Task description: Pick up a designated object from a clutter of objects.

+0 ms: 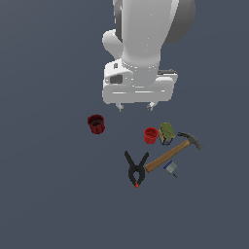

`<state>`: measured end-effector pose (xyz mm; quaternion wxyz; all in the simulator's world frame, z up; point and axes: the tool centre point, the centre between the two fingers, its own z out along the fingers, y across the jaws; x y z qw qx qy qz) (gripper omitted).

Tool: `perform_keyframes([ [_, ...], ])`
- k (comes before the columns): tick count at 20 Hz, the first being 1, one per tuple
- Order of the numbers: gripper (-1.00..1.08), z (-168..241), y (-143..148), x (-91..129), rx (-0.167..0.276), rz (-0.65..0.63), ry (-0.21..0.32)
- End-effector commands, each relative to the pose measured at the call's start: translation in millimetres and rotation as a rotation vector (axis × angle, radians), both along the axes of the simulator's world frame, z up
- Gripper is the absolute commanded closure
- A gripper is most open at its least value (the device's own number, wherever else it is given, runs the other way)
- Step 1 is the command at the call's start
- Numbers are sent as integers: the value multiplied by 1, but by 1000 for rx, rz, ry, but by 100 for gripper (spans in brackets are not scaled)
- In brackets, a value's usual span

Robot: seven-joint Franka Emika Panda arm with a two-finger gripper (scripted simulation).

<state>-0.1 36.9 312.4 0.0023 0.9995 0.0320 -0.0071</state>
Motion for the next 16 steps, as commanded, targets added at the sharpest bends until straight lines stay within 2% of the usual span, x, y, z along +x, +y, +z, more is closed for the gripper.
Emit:
perform_keyframes([
  [1, -92, 0, 0, 0, 0, 0, 0],
  [10, -92, 4, 1, 3, -30, 13, 5],
  [16, -92, 1, 4, 3, -30, 13, 5],
])
